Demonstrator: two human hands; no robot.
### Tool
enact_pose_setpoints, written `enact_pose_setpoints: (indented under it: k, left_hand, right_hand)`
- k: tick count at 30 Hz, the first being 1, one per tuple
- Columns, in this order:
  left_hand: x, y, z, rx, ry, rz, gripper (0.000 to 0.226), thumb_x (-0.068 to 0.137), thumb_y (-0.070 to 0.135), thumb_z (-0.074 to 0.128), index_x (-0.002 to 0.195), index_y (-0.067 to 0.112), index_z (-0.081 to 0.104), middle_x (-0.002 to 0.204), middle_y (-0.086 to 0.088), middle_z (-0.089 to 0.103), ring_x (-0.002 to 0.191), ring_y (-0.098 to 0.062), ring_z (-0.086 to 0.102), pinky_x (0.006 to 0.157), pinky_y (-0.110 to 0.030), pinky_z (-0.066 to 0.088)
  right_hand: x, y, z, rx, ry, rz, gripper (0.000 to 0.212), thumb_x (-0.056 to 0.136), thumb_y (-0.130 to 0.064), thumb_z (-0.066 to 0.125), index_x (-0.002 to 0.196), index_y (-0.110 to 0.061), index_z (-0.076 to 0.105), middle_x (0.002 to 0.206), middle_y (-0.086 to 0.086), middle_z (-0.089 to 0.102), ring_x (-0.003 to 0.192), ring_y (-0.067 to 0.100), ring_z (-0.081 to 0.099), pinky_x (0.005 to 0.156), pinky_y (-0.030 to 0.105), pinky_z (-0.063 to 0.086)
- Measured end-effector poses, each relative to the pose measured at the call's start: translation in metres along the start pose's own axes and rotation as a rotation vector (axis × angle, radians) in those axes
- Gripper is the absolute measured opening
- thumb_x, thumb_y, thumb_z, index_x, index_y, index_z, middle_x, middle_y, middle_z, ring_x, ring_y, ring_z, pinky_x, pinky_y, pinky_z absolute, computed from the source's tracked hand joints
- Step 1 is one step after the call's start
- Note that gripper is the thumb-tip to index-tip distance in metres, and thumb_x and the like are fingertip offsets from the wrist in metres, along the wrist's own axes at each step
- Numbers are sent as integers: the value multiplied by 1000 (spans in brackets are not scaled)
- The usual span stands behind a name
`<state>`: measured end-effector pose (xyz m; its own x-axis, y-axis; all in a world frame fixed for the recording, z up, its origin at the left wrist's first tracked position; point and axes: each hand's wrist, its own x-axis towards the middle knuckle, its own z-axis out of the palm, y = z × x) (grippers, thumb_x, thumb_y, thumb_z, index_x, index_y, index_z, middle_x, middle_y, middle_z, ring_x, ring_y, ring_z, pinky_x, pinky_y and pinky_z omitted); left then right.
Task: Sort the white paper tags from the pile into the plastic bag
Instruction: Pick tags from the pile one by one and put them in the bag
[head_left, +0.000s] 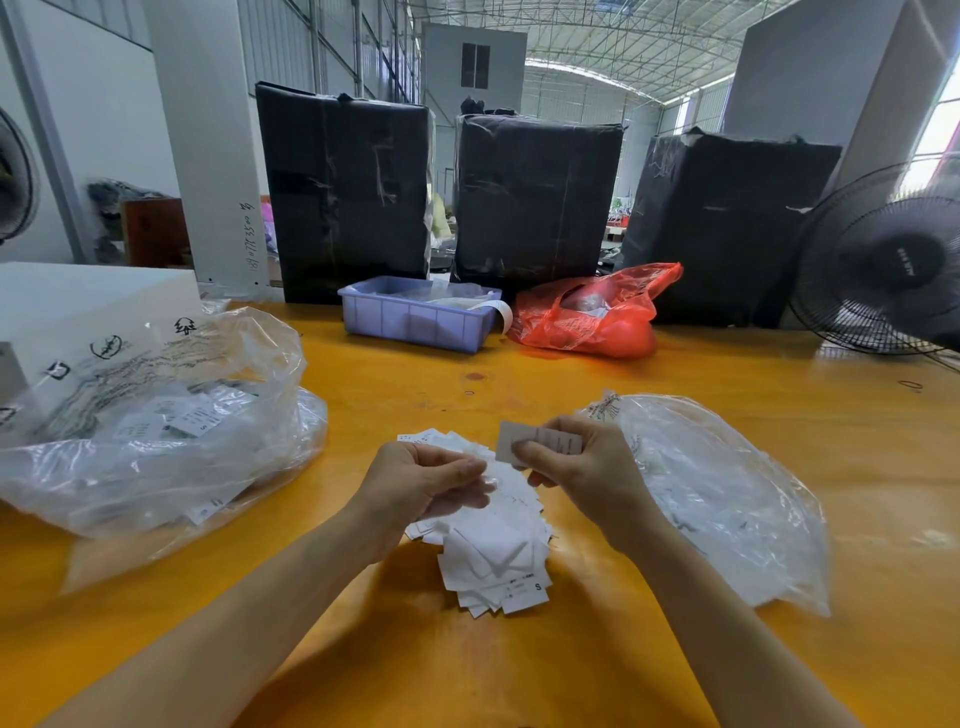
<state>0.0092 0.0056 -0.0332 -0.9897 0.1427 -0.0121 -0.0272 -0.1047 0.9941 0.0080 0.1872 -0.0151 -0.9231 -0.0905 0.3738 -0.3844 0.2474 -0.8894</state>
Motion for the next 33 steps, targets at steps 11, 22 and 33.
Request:
enact_pose_setpoints:
  k: [11,22,33]
  left_hand:
    - [-2,2,0,-4,-58,-22,26,73,18,73,89,-3,73,87,-19,73,71,-23,72,55,-19,53]
    - [-3,3,1,-35,-72,-40,24,69,21,74,85,4,76,87,-18,74,75,-24,73,57,-20,54]
    - [-1,-1,2,145,2,47,15,72,17,75,80,5,74,71,-14,73,62,-14,70,52,-15,49]
  right_hand:
    - [-2,0,4,-85,-28,-36,13,76,-4,75,70,-10,65,64,8,66,59,22,64,61,43,53]
    - [-2,4,7,-150,-40,-47,13,77,-6,75,69,-13,66,61,5,68,57,23,63,56,35,50]
    - [-1,3,1,25,-267,223,15,72,-9,79,78,-6,66,61,4,63,54,12,60,54,22,46]
